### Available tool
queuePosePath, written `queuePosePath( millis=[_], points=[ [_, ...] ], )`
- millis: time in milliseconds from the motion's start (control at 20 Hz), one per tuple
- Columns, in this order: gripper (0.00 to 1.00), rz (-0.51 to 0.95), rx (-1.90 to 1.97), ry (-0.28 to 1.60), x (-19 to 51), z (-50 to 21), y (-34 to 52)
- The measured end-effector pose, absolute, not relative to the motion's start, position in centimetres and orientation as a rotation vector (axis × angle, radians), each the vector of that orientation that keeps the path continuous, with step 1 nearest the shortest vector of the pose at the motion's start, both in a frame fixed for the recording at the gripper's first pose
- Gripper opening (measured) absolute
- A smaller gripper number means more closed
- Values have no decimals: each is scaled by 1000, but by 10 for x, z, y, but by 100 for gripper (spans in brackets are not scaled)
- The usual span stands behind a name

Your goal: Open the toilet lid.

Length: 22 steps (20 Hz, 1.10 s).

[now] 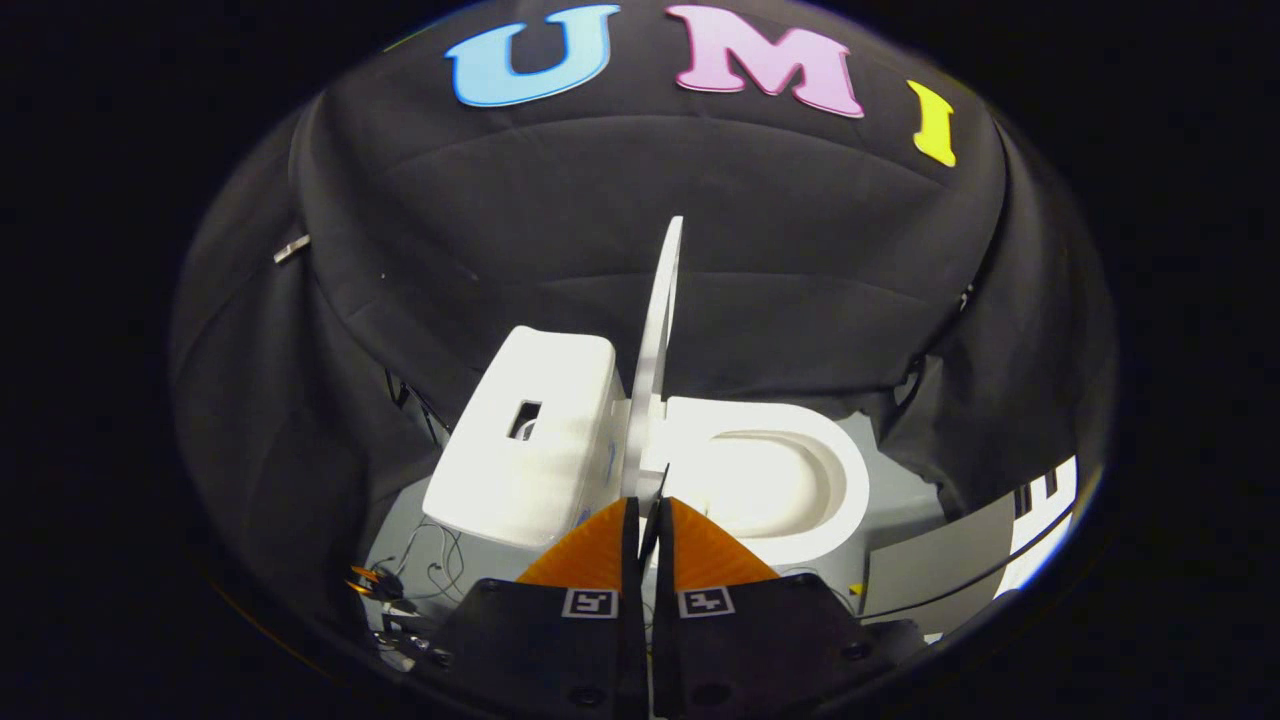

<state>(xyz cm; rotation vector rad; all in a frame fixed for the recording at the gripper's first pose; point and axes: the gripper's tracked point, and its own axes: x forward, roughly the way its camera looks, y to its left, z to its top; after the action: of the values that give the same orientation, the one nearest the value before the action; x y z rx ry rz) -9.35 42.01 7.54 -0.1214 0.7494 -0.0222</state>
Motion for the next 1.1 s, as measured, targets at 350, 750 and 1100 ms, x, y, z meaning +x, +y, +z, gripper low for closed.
queuePosePath(
  millis=[350, 750, 1100],
  points=[
    [11, -58, -273, 701, -86, 60, 493],
    [32, -93, -347, 687, -79, 26, 530],
    [91, -50, -360, 713, -75, 24, 535]
  ],
)
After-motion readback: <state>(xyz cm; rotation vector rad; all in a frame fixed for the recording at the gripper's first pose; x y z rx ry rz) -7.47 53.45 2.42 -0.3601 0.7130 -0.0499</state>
